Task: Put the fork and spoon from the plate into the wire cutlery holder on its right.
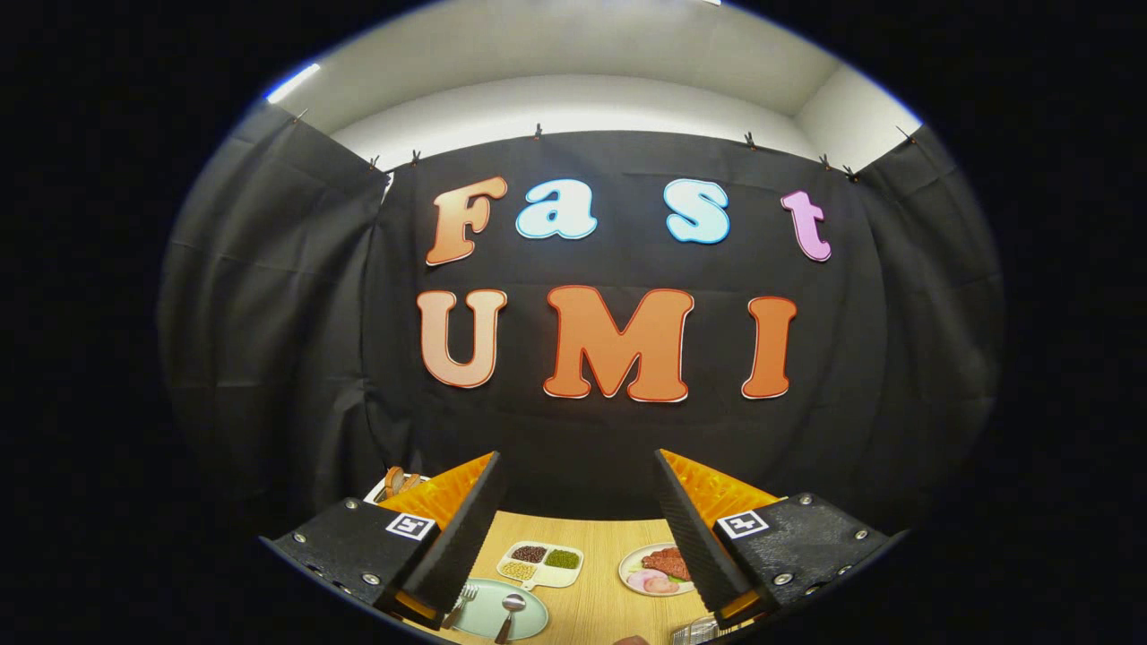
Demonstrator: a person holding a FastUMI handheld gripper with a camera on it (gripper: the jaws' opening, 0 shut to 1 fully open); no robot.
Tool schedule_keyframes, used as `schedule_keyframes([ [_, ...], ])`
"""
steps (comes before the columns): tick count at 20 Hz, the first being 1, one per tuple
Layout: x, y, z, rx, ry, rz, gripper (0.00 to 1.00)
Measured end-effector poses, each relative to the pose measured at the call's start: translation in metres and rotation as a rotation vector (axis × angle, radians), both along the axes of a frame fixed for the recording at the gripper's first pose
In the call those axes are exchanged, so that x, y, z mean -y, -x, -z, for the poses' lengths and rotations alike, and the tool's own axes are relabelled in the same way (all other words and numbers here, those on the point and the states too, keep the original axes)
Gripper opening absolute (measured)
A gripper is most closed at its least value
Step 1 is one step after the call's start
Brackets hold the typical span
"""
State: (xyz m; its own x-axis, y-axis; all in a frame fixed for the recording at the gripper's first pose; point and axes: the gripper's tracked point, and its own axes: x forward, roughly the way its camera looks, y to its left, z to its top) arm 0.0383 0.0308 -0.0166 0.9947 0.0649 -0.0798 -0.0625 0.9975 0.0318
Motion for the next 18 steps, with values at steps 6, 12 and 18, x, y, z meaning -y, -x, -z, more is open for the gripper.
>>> schedule_keyframes([
  [6,-0.017,-0.007,0.042,-0.151,0.002,-0.035,0.98],
  [12,-0.052,-0.007,0.106,-0.374,0.015,-0.125,0.99],
  [18,-0.083,0.02,0.209,-0.782,0.043,-0.209,0.96],
])
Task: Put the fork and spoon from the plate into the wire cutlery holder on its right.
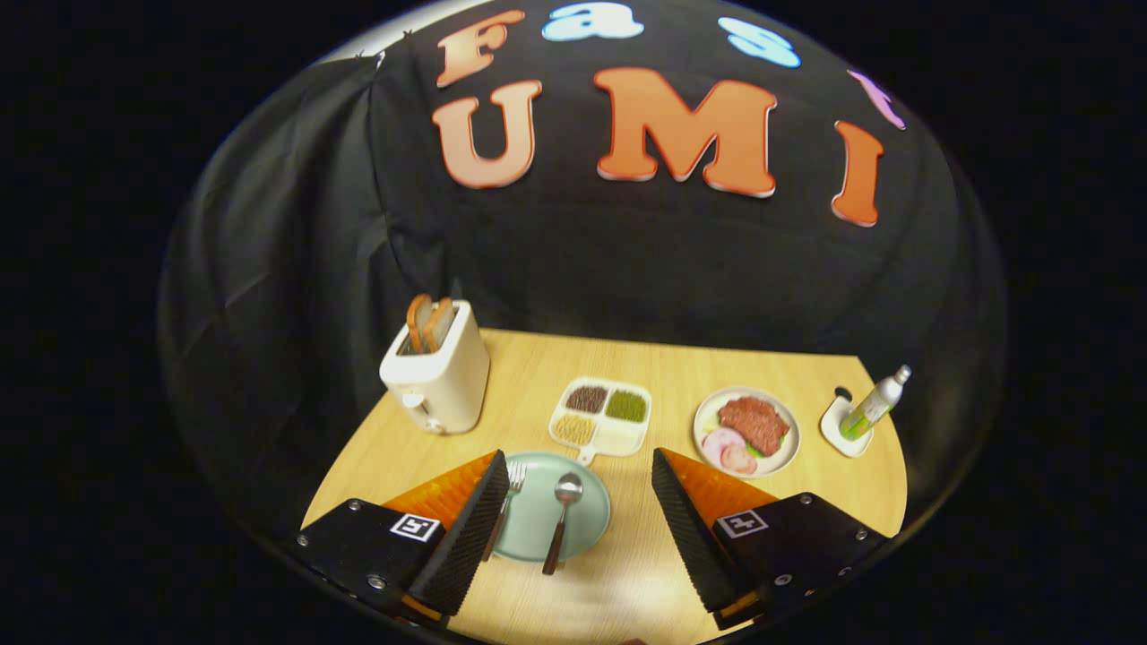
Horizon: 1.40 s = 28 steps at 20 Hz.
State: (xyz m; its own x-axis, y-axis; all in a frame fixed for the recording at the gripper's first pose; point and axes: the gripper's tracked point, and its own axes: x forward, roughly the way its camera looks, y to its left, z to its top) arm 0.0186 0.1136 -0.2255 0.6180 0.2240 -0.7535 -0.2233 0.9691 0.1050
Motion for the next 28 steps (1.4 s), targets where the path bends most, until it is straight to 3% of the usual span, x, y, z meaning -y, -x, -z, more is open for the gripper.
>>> schedule_keyframes([
  [7,-0.029,0.03,0.087,-0.335,0.025,-0.064,0.81],
  [12,-0.034,0.039,0.138,-0.537,0.05,-0.047,0.59],
  [21,-0.04,0.042,0.203,-0.712,0.122,-0.051,0.35],
  [24,-0.042,0.044,0.214,-0.758,0.129,-0.038,0.2],
  [28,-0.043,0.043,0.223,-0.778,0.136,-0.012,0.16],
])
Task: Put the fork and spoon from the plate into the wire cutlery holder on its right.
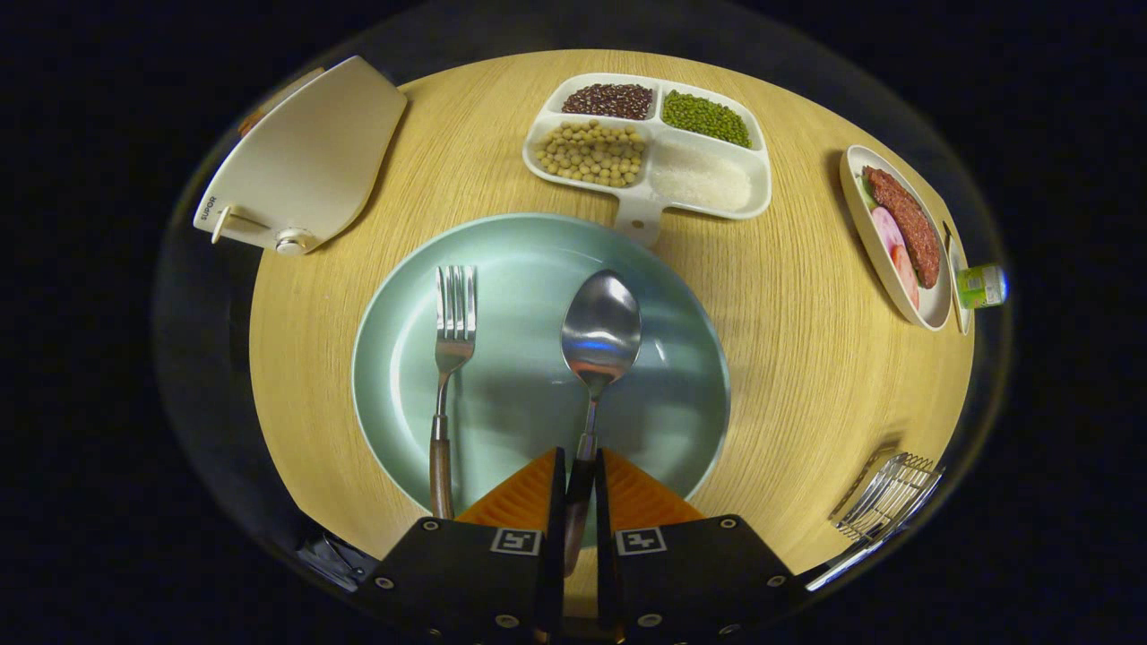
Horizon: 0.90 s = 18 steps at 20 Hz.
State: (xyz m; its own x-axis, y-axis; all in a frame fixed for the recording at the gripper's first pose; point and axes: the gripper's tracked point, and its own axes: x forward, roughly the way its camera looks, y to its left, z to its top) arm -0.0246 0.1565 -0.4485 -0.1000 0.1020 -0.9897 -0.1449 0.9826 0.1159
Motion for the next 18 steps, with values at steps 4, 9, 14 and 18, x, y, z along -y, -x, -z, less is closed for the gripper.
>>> schedule_keyframes([
  [4,0.003,-0.008,0.001,0.026,-0.005,0.036,0.09],
  [9,0.006,-0.005,-0.012,0.078,-0.068,0.07,0.04],
  [14,0.021,-0.015,-0.055,0.194,-0.134,0.1,0.04],
  [18,0.058,-0.004,-0.097,0.255,-0.151,0.119,0.04],
])
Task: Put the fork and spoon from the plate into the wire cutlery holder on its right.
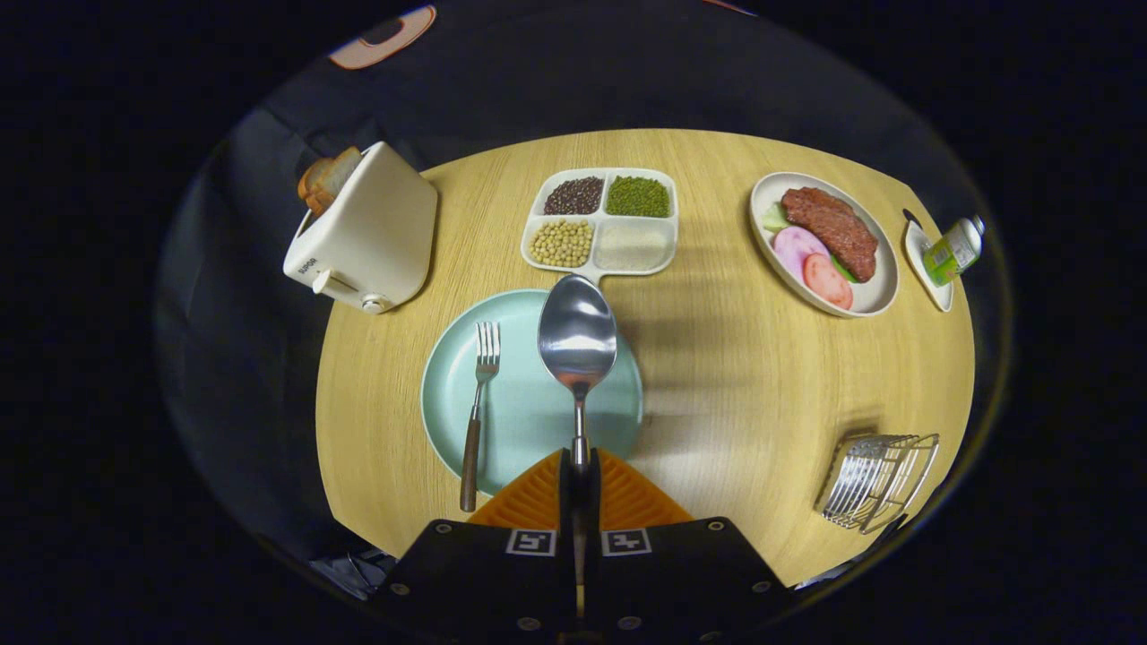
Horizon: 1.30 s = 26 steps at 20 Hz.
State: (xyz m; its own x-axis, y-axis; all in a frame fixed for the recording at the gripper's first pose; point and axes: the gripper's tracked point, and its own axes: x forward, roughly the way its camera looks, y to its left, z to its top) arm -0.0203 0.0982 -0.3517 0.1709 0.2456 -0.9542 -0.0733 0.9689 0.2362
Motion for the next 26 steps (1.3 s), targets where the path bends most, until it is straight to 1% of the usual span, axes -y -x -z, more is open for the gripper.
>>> schedule_keyframes([
  [4,0.056,0.019,-0.027,0.026,0.004,0.045,0.04],
  [6,0.096,0.038,-0.036,0.027,0.026,0.064,0.04],
  [8,0.133,0.057,-0.035,0.008,0.06,0.075,0.04],
  [11,0.17,0.086,-0.031,-0.029,0.091,0.096,0.04],
  [15,0.195,0.105,-0.025,-0.063,0.101,0.134,0.04],
  [19,0.212,0.111,-0.018,-0.073,0.147,0.115,0.04],
  [23,0.231,0.118,-0.009,-0.103,0.175,0.146,0.04],
  [26,0.244,0.122,-0.002,-0.124,0.197,0.147,0.04],
])
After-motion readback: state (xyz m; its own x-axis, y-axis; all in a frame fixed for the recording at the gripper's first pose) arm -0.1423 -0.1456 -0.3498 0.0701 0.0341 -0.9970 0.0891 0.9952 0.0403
